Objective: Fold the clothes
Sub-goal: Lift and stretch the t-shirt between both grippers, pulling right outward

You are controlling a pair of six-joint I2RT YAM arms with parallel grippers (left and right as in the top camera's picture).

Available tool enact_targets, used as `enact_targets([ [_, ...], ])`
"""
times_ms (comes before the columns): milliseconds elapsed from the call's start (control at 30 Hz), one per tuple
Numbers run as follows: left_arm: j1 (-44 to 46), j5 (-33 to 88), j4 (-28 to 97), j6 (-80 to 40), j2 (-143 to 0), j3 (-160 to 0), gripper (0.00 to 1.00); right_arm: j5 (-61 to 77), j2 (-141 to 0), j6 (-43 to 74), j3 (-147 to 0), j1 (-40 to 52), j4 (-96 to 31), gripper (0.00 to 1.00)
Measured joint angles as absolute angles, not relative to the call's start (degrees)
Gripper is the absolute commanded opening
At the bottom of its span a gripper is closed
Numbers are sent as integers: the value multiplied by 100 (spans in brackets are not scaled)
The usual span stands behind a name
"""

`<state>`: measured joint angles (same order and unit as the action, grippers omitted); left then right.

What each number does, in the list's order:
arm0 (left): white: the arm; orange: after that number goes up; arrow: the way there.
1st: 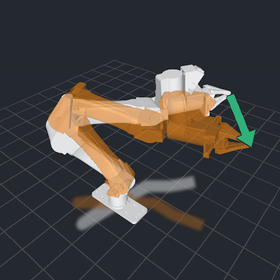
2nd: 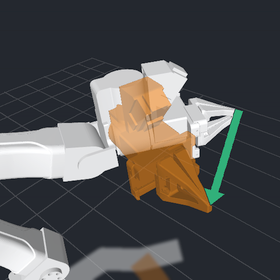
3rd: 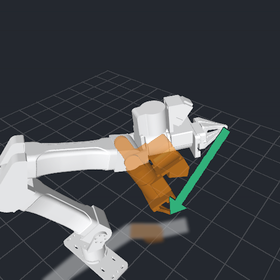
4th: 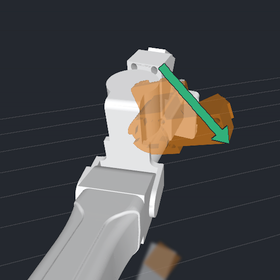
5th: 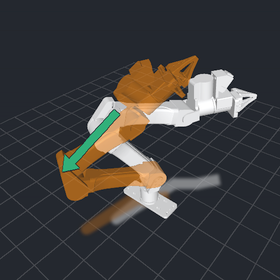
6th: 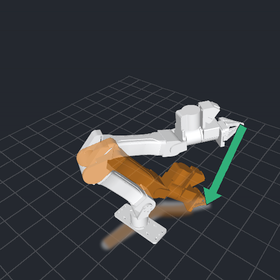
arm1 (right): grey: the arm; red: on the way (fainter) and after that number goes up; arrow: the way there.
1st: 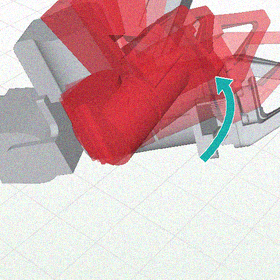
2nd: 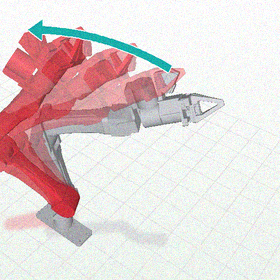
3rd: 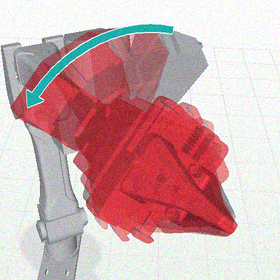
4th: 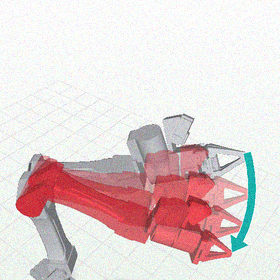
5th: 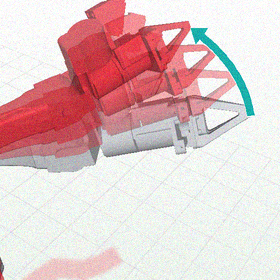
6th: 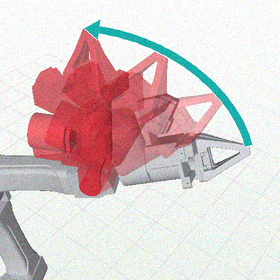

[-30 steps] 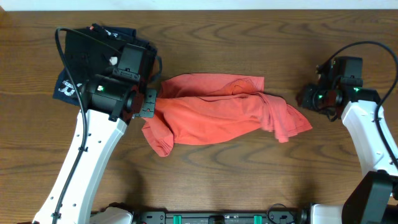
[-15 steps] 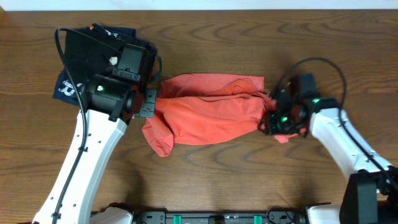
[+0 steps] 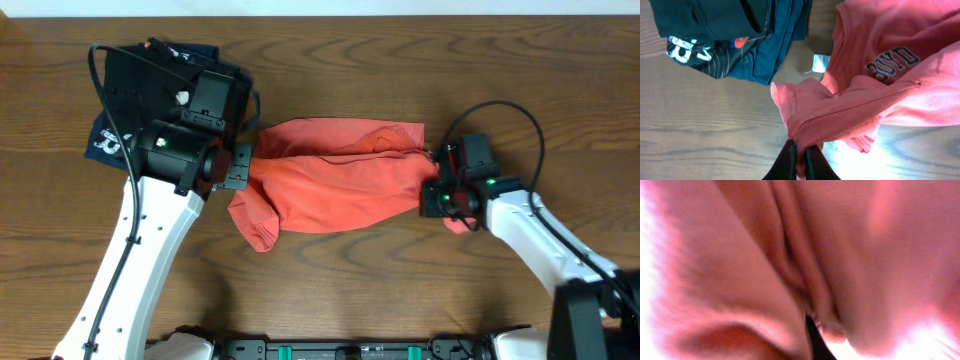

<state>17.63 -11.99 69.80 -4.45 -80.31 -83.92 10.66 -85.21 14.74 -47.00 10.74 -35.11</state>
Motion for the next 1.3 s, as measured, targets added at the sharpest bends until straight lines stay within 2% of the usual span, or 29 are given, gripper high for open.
enact_targets([
  [167, 1763, -1201, 7002, -421, -7999, -8392, 6, 891, -7603, 1315, -6261, 224, -5212, 1],
  [300, 1763, -1199, 7002, -405, -7867, -8392, 6, 607, -6980, 1090, -7524, -646, -5546, 1],
  [433, 1765, -1190, 7000, -399, -7577, -8392, 6, 545, -6696, 854, -7966, -1129, -5876, 1],
  [667, 1765, -1194, 7019, -399, -7122, -8392, 6, 572, -7192, 716, -7883, -1157, -6810, 1],
  [933, 1763, -1194, 7046, -399, -7247, -8392, 6, 572, -7778, 720, -7815, -1157, -6816, 1],
  [1300, 1763, -1192, 7059, -399, -7644, -8392, 6, 753, -8320, 786, -7780, -1157, -6189, 1],
])
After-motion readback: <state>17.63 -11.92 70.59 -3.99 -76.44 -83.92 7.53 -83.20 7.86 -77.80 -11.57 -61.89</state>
